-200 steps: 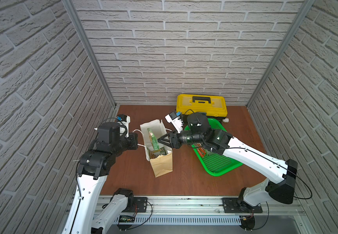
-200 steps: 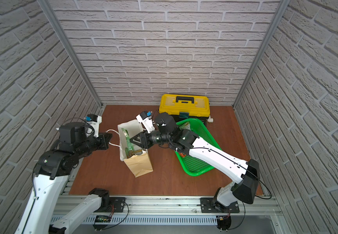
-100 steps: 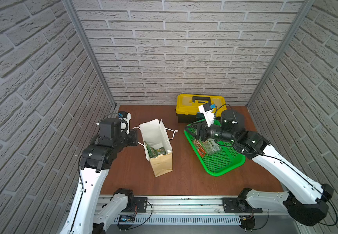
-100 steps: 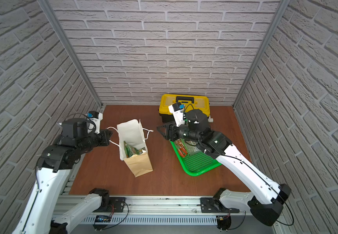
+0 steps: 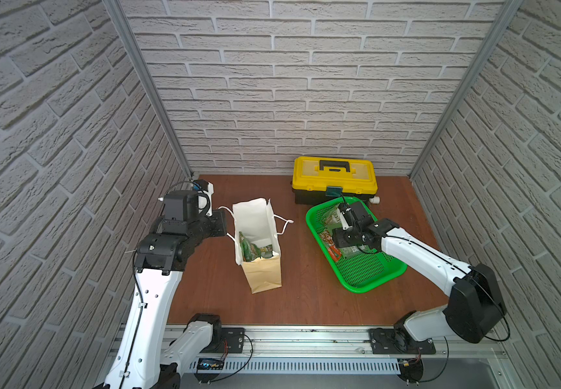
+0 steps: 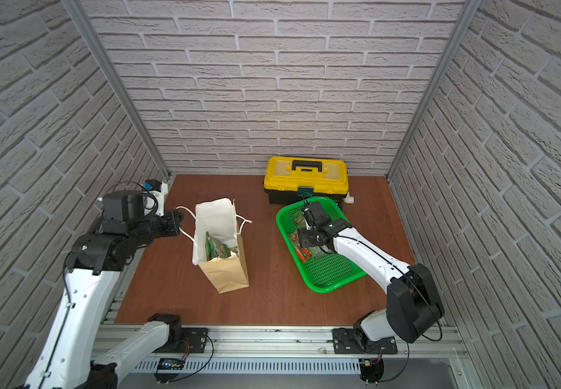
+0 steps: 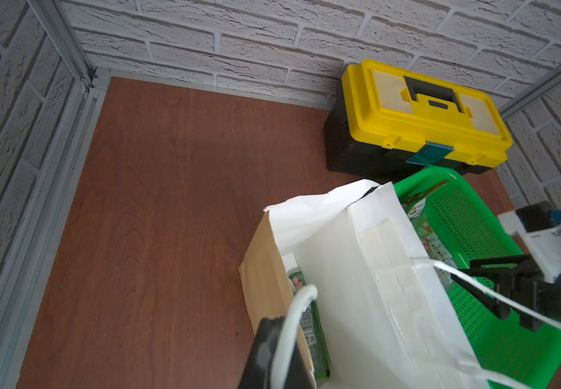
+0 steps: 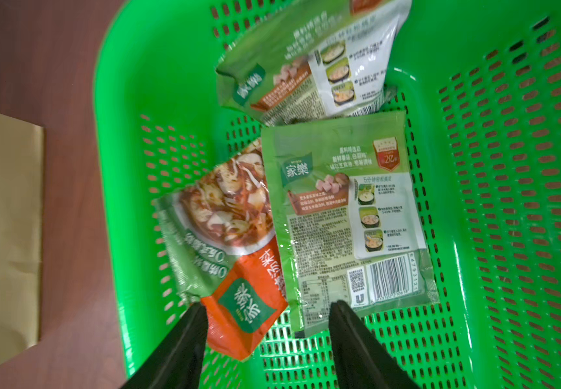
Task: Place the condiment packets inside the bag
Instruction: Pick up the condiment packet from the storage box.
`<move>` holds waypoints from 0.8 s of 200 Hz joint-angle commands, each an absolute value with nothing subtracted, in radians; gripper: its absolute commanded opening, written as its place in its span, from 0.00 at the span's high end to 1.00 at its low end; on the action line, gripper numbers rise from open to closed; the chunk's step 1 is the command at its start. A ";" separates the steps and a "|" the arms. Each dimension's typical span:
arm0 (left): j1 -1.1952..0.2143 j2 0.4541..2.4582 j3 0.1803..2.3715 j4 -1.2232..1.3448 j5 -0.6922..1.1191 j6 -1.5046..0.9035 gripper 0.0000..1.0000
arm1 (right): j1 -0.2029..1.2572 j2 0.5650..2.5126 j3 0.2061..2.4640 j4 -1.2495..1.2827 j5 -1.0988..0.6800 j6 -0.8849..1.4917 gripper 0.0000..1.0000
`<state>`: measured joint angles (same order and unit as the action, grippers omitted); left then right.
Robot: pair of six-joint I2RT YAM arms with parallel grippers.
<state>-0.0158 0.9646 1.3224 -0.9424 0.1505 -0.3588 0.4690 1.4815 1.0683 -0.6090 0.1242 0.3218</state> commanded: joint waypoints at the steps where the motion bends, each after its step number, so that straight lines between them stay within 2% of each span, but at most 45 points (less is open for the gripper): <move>1: -0.006 0.958 1.339 -0.901 0.162 -0.343 0.94 | 0.469 1.550 1.102 -0.622 0.191 0.275 0.37; 55: -0.005 0.946 1.322 -0.907 0.160 -0.343 0.93 | 0.467 1.724 1.163 -0.672 0.275 0.241 0.35; 78: -0.006 0.942 1.325 -0.913 0.162 -0.344 0.93 | 0.467 1.746 1.184 -0.701 0.364 0.250 0.35; 102: -0.006 0.939 1.327 -0.916 0.162 -0.343 0.93 | 0.455 1.736 1.185 -0.702 0.381 0.258 0.38; 129: -0.005 0.936 1.327 -0.917 0.167 -0.344 0.93 | 0.435 1.729 1.182 -0.712 0.413 0.259 0.45; 160: -0.006 0.933 1.329 -0.919 0.168 -0.345 0.93 | 0.420 1.704 1.173 -0.714 0.447 0.260 0.65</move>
